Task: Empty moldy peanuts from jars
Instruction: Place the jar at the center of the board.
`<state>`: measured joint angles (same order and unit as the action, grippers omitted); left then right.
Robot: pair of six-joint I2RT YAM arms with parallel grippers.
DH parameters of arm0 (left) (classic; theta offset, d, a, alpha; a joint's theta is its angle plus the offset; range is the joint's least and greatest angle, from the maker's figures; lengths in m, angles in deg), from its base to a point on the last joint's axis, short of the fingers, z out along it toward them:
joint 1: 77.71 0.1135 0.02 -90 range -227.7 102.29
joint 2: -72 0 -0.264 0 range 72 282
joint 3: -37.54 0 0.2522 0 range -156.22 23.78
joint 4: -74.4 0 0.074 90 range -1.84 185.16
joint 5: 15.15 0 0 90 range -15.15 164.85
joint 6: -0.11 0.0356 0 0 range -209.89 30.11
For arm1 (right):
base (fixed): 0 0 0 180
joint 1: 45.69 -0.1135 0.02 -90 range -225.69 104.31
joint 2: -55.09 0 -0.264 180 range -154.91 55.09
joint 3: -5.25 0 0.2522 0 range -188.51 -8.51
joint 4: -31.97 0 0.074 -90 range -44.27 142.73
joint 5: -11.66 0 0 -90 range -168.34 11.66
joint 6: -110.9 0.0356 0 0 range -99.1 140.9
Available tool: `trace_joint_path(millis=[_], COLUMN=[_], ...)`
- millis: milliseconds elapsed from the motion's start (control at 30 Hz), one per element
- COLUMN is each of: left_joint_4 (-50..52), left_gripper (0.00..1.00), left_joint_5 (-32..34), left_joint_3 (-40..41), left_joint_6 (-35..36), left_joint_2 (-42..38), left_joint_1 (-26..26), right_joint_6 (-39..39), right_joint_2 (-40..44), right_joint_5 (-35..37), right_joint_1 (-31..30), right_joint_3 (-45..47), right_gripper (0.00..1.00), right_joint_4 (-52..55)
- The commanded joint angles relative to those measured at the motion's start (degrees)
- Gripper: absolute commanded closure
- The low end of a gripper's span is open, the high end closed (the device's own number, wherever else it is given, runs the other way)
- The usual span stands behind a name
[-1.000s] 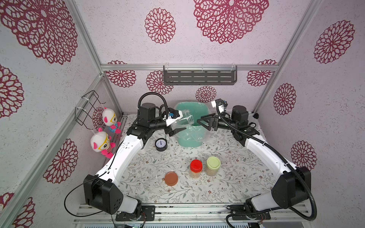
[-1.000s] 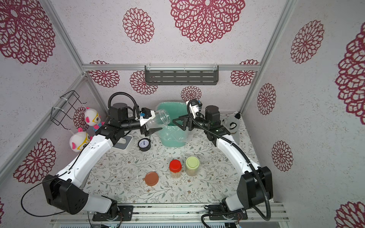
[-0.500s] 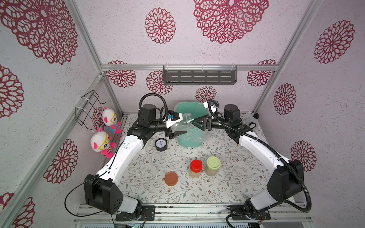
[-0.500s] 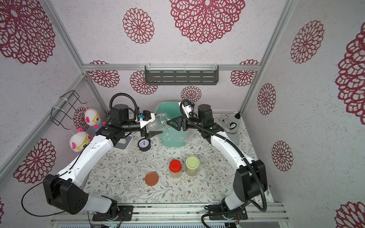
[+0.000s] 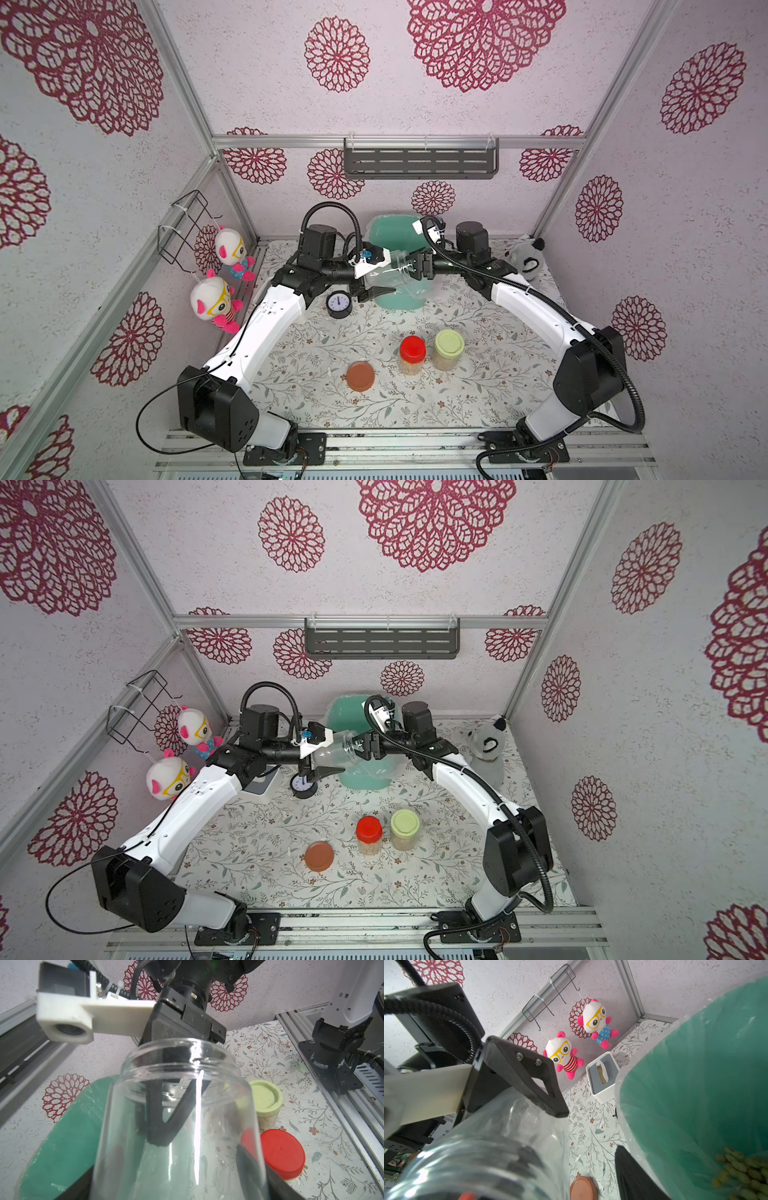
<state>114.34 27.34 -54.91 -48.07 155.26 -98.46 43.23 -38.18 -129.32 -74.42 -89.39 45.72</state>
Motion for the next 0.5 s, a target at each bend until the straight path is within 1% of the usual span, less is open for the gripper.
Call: trace_joint_path(millis=[0, 467], left_joint_4=[-1.04, -1.12], left_gripper=[1.0, 1.0], left_joint_5=[-0.76, 0.22], left_joint_3=[-1.11, -0.15], left_joint_6=[1.08, 0.63], left_joint_2=[-1.08, -1.83], left_joint_1=[-0.04, -0.09], right_joint_6=[-2.31, -4.35], right_joint_2=[0.11, 0.03], right_joint_5=[0.36, -0.08], right_joint_1=[-0.77, -2.01], right_joint_3=[-2.08, -1.13], right_gripper=[0.4, 0.42], right_joint_4=[1.73, 3.22])
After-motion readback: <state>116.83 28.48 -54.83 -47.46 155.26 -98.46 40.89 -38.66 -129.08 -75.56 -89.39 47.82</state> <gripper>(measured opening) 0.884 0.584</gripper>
